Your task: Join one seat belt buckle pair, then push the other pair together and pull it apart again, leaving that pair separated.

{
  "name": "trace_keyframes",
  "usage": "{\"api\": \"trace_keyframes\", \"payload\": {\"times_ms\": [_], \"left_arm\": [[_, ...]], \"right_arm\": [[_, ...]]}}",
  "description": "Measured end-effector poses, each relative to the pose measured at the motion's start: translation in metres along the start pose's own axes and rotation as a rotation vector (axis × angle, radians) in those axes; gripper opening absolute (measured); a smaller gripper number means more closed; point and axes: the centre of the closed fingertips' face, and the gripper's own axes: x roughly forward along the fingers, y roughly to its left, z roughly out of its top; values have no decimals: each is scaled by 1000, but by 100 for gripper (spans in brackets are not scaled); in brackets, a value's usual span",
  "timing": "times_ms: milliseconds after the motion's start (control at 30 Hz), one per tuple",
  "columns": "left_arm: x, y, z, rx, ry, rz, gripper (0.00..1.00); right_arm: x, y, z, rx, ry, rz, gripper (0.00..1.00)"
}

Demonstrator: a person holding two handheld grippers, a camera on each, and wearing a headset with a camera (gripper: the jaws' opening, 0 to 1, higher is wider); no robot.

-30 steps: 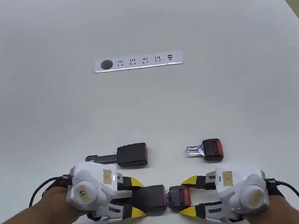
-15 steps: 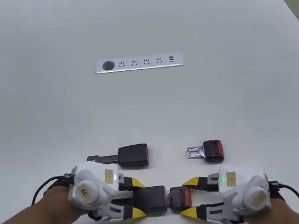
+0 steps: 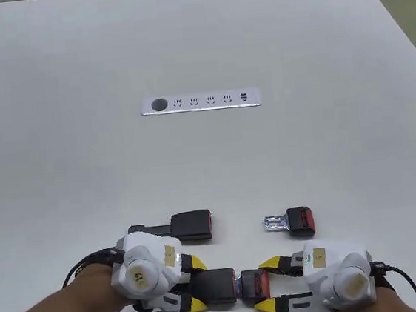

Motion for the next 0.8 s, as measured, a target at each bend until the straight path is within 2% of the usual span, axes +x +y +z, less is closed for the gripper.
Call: {"api": "trace_keyframes", "payload": {"times_ms": [167, 233, 267, 300, 367, 433, 500, 600, 700, 800], "left_arm": [[0, 0, -1, 3, 31, 12, 33], [0, 0, -1, -26, 34, 17, 35], [0, -1, -1, -45, 34, 14, 39], [-1, -2, 1, -73, 29, 15, 43], [-4, 1, 6, -76, 7, 39, 56], [-9, 4, 11, -85, -14, 69, 60], [-15, 4, 14, -90, -25, 74, 60], [-20, 7, 16, -94, -37, 91, 64], [-26, 9, 13, -112, -24, 107, 65], [-33, 10, 14, -110, -32, 121, 66]], "right_arm": [[-2, -1, -1, 20, 17, -28, 34], [-4, -4, -1, 34, 22, -51, 45], [-6, -6, 4, 54, -3, -62, 51], [-8, -7, 8, 63, -22, -72, 58], [-12, -9, 14, 76, -44, -81, 62], [-14, -10, 16, 68, -42, -91, 66], [-16, -12, 16, 65, -45, -104, 70], [-18, -10, 17, 66, -38, -102, 67], [-22, -12, 19, 71, -51, -113, 68], [-27, -15, 24, 81, -64, -127, 71]]}}
